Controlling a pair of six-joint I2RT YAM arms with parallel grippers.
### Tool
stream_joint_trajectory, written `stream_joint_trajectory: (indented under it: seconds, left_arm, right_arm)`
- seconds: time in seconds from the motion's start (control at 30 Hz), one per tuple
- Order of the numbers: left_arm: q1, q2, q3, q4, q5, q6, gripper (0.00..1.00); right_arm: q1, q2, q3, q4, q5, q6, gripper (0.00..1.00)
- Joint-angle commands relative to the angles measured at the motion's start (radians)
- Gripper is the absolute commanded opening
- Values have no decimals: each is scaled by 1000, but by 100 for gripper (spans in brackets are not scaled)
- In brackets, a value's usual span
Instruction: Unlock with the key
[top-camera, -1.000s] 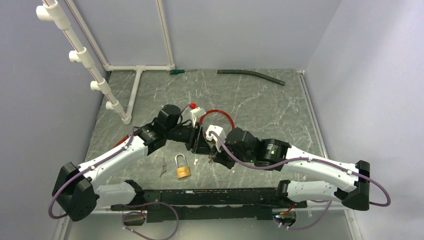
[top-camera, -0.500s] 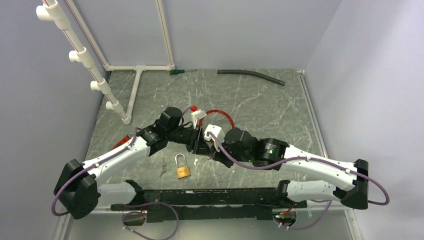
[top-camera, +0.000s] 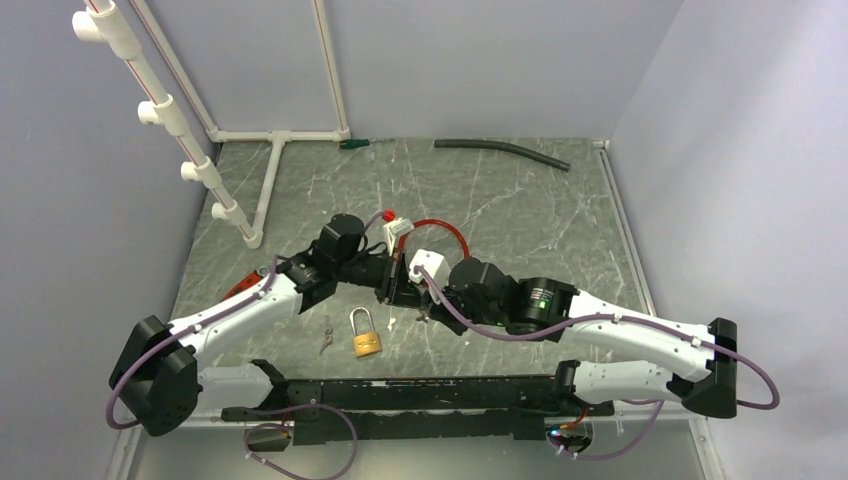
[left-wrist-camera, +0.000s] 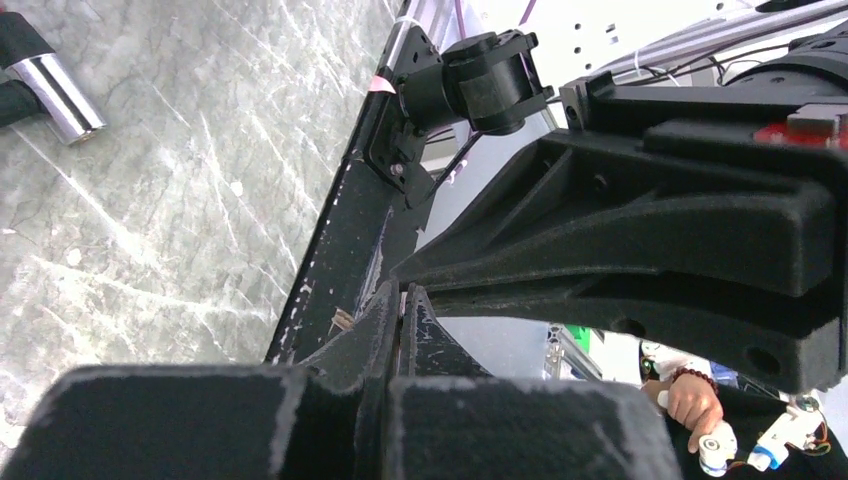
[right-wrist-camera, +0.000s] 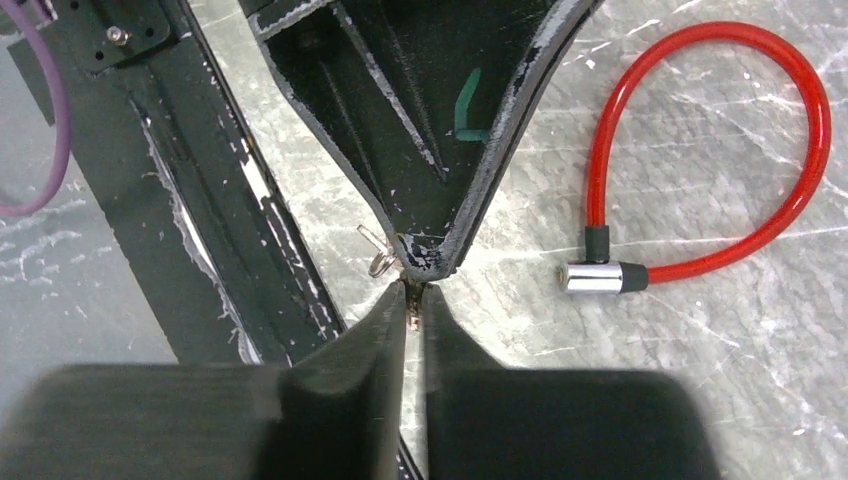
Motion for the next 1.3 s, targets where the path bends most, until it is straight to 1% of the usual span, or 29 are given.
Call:
stream_joint_trajectory:
  seconds: [0.0, 0.03, 0.07, 0.1, 0.17, 0.23, 0.27, 0.33, 0.4, 0.43, 0.47, 0.5, 0.57, 0.67, 0.73, 0.77, 0.83, 0.9, 0.97, 1.0, 1.07, 1.1, 1.2, 1.27]
  left_arm:
    - [-6, -36, -17, -45, -70, 6, 0]
    - [-6, -47, -11, -73, -103, 14, 0]
    - [-8, -61, -2, -116, -155, 22, 0]
    - [-11, -80, 9, -178, -244, 30, 0]
    - [-17, -127, 30, -251, -356, 45, 0]
    - [-20, -178, 44, -297, -427, 55, 0]
    - [-20, -197, 52, -314, -453, 61, 0]
    - [-23, -226, 67, -354, -502, 67, 0]
    - [-27, -237, 90, -405, -552, 78, 0]
    - [-31, -236, 105, -438, -585, 87, 0]
    - [-44, -233, 123, -474, -624, 105, 0]
    - [-61, -227, 143, -508, -673, 125, 0]
    - [-118, -222, 176, -564, -793, 173, 0]
    - [-206, -219, 209, -608, -970, 236, 0]
    - [-262, -203, 237, -639, -1069, 291, 0]
    - [-290, -191, 254, -659, -1117, 316, 0]
    - [-350, -159, 290, -706, -1182, 364, 0]
    - [-374, -131, 322, -740, -1204, 370, 0]
    - [-377, -113, 330, -747, -1195, 299, 0]
    - [-377, -114, 317, -729, -1166, 271, 0]
    - [-379, -135, 268, -656, -1089, 233, 0]
    - [-379, -154, 235, -622, -1083, 203, 0]
    - [-379, -233, 133, -532, -1117, 111, 0]
    - [-379, -287, 75, -485, -1128, 79, 0]
  right_arm:
    - [5, -34, 33, 50, 100, 29, 21]
    - [5, -38, 34, 50, 122, 42, 38]
    - [5, -45, 31, 52, 142, 52, 46]
    - [5, -53, 27, 56, 166, 62, 51]
    - [5, -78, 12, 64, 196, 83, 63]
    - [5, -103, -1, 68, 231, 114, 71]
    - [5, -115, -7, 70, 259, 138, 73]
    - [3, -132, -10, 58, 354, 209, 80]
    - [-5, -139, 4, 20, 517, 336, 85]
    - [-20, -133, 15, -16, 568, 404, 87]
    - [-44, -123, 30, -57, 598, 464, 91]
    - [-86, -106, 50, -106, 597, 520, 93]
    - [-218, -61, 86, -189, 502, 597, 95]
    - [-412, 8, 105, -235, 331, 691, 96]
    - [-477, 73, 118, -273, 278, 790, 91]
    - [-492, 109, 131, -294, 256, 812, 89]
    - [-498, 179, 148, -295, 198, 822, 89]
    - [-498, 211, 120, -243, 143, 838, 89]
    - [-498, 202, 54, -136, 104, 852, 89]
    - [-499, 197, 26, -111, 99, 859, 89]
    - [-508, 201, -8, -69, 108, 883, 89]
    - [-516, 216, -17, -59, 116, 898, 89]
    - [-543, 278, -23, -59, 120, 938, 84]
    - [-559, 329, -8, -79, 116, 966, 80]
